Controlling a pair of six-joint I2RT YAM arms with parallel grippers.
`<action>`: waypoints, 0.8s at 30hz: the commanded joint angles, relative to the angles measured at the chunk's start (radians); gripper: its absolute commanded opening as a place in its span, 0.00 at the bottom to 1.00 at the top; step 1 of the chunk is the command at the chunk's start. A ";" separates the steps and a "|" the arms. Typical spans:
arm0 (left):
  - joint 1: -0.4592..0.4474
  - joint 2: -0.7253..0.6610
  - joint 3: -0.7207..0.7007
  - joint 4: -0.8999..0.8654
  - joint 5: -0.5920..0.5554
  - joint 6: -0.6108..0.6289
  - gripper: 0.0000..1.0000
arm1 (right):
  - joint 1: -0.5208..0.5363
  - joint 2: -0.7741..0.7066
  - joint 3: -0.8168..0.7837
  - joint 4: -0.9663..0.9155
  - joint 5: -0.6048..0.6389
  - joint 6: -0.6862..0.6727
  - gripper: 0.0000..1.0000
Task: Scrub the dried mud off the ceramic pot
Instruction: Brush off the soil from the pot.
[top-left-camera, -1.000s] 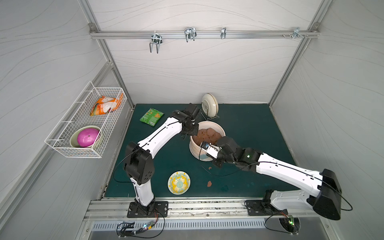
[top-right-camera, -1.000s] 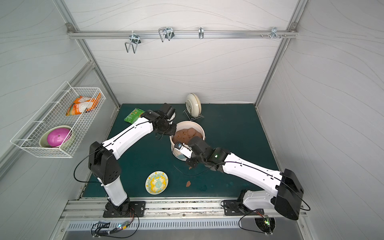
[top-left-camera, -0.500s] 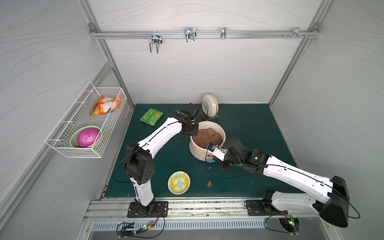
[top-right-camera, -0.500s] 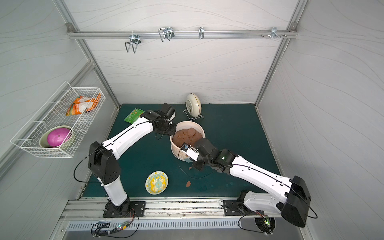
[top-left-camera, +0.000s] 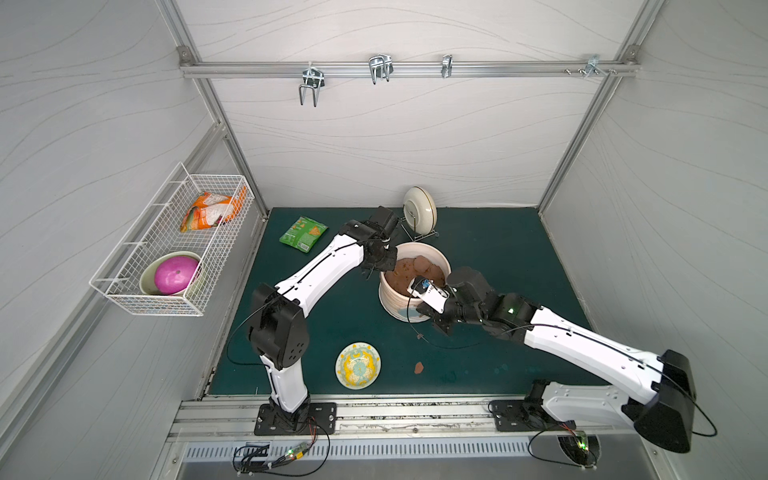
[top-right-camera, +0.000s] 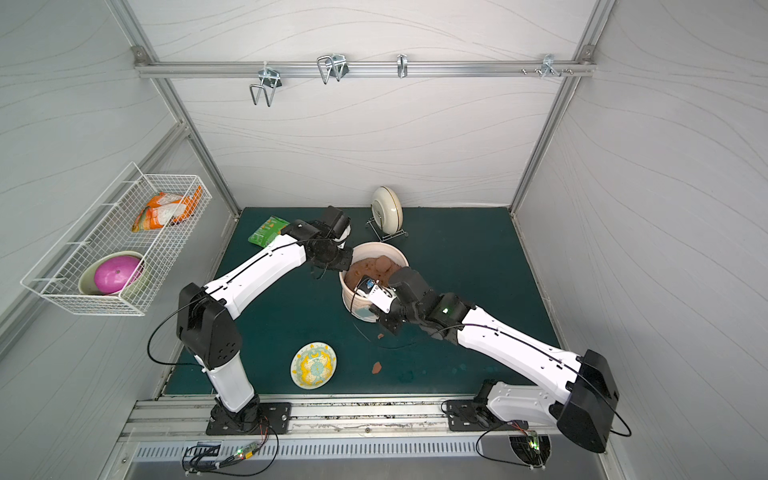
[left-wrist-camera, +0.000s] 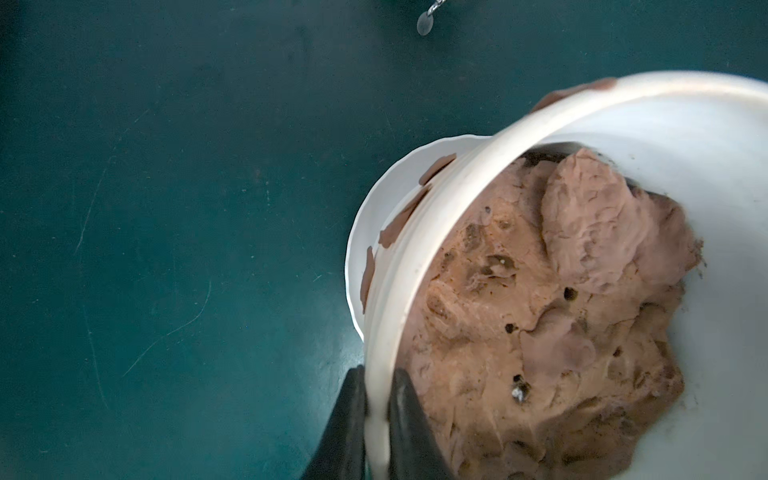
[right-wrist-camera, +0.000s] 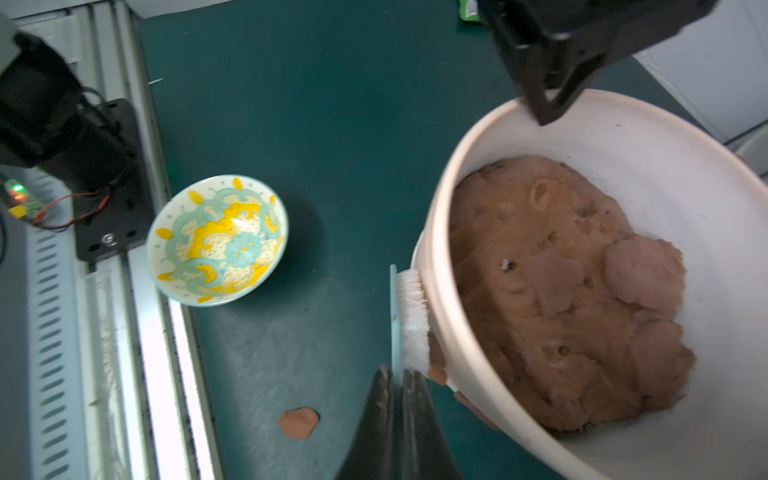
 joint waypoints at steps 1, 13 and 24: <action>-0.021 -0.011 0.020 -0.072 0.127 0.082 0.00 | -0.030 0.022 0.027 -0.019 0.074 -0.041 0.00; -0.022 -0.012 0.025 -0.074 0.127 0.083 0.00 | -0.077 -0.078 -0.050 -0.136 0.032 0.039 0.00; -0.022 -0.015 0.026 -0.072 0.122 0.072 0.00 | -0.045 -0.107 -0.046 -0.090 -0.283 0.042 0.00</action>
